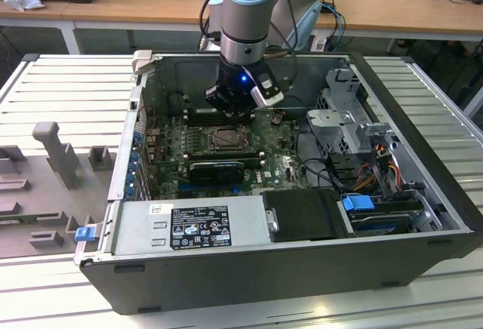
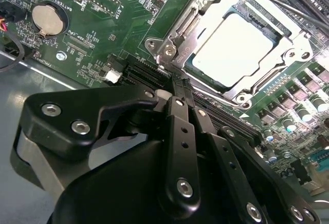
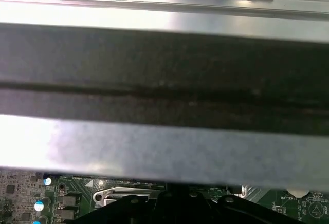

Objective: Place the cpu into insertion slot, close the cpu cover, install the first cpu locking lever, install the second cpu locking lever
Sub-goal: 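Install the first cpu locking lever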

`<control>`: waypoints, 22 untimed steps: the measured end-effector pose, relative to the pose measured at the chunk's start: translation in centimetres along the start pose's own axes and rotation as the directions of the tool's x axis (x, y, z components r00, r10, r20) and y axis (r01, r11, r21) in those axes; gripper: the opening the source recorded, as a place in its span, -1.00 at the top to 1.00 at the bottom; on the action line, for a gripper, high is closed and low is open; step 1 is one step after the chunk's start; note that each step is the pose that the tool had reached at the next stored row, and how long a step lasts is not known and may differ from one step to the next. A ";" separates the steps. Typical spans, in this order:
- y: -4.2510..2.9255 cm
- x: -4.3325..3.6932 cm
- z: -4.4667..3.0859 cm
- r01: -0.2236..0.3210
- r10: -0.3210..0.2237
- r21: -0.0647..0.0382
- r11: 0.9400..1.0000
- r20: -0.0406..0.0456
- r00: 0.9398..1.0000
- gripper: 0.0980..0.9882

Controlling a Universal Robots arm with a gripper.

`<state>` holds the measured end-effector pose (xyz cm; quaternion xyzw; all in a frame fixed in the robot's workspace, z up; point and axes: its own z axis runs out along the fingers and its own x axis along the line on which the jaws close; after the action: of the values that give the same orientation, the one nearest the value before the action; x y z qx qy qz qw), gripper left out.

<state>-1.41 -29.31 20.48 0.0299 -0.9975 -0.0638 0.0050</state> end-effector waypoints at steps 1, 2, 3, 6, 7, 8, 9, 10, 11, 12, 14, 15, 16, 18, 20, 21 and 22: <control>-0.01 0.00 0.00 0.000 0.000 0.001 1.000 0.000 1.000 0.98; -0.01 -0.01 0.02 0.000 0.000 0.003 1.000 0.000 1.000 0.98; -0.01 -0.01 0.03 0.000 0.000 0.004 1.000 0.000 1.000 0.98; -0.02 0.00 0.08 0.000 0.000 0.010 1.000 -0.001 1.000 0.98; -0.05 0.00 0.11 0.000 0.000 0.012 1.000 -0.001 1.000 0.98; -0.06 0.01 0.13 0.000 0.000 0.012 1.000 -0.001 1.000 0.98; -0.09 0.01 0.15 0.000 0.000 0.012 1.000 -0.001 1.000 0.98; -0.16 0.01 0.18 0.000 0.000 0.012 1.000 -0.001 1.000 0.98; -0.23 0.00 0.22 0.000 0.000 0.012 1.000 -0.001 1.000 0.98; -0.26 0.00 0.24 0.000 0.000 0.011 1.000 -0.001 1.000 0.98; -0.45 -0.02 0.31 0.001 -0.001 -0.030 1.000 0.002 1.000 0.98; -0.42 -0.01 -0.04 0.001 0.000 -0.031 1.000 0.002 1.000 0.98; -0.28 -0.01 -1.14 0.001 -0.001 -0.030 1.000 0.002 1.000 0.98; -0.20 -0.01 -1.71 0.001 -0.001 -0.029 1.000 0.002 1.000 0.98; -0.25 0.00 -1.78 0.001 -0.001 -0.029 1.000 0.002 1.000 0.98; -0.39 0.01 -1.80 0.001 -0.001 -0.029 1.000 0.002 1.000 0.98; -0.46 0.02 -1.81 0.001 -0.001 -0.029 1.000 0.002 1.000 0.98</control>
<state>-1.37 -29.99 22.22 0.0300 -0.9965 -0.0781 0.0046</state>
